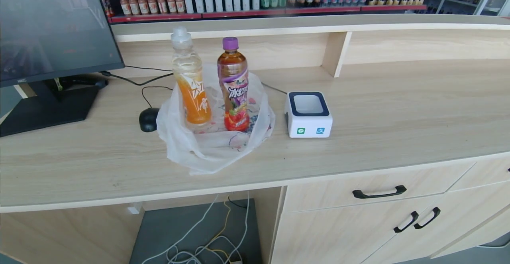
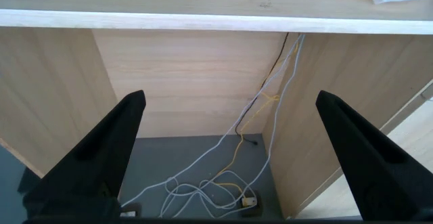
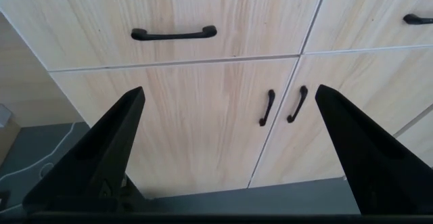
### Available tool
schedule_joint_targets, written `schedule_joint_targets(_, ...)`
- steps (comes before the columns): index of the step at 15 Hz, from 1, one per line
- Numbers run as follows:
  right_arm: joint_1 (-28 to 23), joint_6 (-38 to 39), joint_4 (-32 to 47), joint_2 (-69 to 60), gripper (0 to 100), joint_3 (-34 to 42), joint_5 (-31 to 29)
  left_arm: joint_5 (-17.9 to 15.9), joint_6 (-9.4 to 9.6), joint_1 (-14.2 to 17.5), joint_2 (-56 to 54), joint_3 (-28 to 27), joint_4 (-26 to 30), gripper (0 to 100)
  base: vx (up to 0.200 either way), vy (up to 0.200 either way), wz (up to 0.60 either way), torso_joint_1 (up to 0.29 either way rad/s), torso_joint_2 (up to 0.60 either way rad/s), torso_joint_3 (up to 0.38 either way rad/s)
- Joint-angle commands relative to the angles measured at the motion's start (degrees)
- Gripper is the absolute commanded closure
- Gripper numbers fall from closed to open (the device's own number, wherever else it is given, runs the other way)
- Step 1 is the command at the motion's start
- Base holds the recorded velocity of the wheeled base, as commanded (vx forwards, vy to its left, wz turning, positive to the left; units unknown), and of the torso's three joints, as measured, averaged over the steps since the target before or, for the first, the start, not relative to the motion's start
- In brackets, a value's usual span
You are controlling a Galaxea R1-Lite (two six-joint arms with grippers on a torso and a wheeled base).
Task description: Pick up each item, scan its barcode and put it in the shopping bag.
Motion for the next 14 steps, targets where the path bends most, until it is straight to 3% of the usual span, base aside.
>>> schedule_joint_targets(1, 0.00, -0.13, 0.02, 0.00, 0, 0.01, 0.01, 0.00, -0.07, 0.00, 0.06, 0.00, 0.06, 0, 0.000, -0.200, 0.00, 0.002, 0.00, 0.002)
schedule_joint_targets(6, 0.00, -0.48, 0.02, 0.00, 0, 0.01, 0.01, 0.00, 0.28, 0.00, -0.02, 0.00, 0.06, 0, 0.000, -0.200, 0.00, 0.000, 0.00, 0.006)
schedule_joint_targets(14, 0.00, -0.74, 0.02, 0.00, 0, 0.01, 0.01, 0.00, 0.28, 0.00, 0.06, 0.00, 0.06, 0, 0.000, 0.000, 0.00, 0.000, 0.00, 0.000)
